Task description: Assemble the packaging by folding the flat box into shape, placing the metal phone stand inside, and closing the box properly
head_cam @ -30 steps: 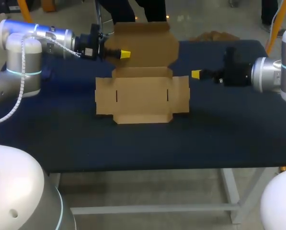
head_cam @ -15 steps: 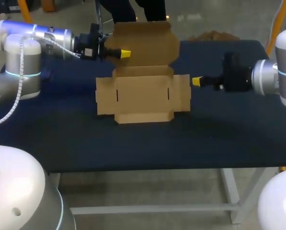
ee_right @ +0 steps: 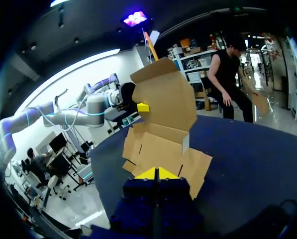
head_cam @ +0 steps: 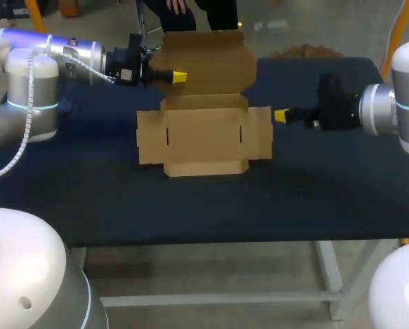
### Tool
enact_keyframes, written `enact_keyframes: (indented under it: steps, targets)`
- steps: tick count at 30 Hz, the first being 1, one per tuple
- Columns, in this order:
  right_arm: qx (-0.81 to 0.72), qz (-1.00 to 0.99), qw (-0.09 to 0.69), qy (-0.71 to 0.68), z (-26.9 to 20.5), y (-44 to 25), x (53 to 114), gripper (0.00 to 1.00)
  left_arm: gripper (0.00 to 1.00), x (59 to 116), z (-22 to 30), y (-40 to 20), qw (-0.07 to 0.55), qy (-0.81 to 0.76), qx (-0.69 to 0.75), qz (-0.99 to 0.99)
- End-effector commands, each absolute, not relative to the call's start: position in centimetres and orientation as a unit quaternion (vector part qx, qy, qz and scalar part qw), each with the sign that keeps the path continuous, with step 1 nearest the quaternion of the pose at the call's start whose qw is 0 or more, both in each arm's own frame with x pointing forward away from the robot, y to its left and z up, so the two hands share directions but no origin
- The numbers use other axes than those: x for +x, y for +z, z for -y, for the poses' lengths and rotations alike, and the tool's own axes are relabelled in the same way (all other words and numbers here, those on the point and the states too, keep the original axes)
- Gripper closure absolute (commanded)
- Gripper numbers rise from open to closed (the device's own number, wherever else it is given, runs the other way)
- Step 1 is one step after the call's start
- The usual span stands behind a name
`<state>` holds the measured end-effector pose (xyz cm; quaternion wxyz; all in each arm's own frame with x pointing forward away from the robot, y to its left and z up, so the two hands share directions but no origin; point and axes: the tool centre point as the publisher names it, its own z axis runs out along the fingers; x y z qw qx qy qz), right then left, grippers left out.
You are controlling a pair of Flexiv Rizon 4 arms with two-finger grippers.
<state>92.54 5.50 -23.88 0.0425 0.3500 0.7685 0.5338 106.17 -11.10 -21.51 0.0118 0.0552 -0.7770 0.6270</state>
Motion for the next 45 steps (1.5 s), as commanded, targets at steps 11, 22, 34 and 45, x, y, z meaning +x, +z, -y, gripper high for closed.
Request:
enact_keyframes:
  steps: [11,22,34,45]
  targets:
    - [0.304,-0.756,0.104,0.57,-5.6,-23.7,90.3,1.0,1.0,105.3,11.3,-20.5,-0.001,0.626,0.041,0.779]
    - [0.276,-0.767,0.136,0.562,-5.2,-23.9,88.1,1.0,1.0,103.9,11.8,-19.3,-0.015,0.627,0.038,0.778]
    - [0.253,-0.782,0.152,0.549,-4.5,-24.7,86.5,1.0,1.0,102.1,12.4,-17.9,-0.022,0.621,0.052,0.782]
    - [0.222,-0.798,0.171,0.534,-4.2,-24.9,84.7,1.0,1.0,99.8,12.3,-16.0,-0.02,0.626,0.036,0.779]
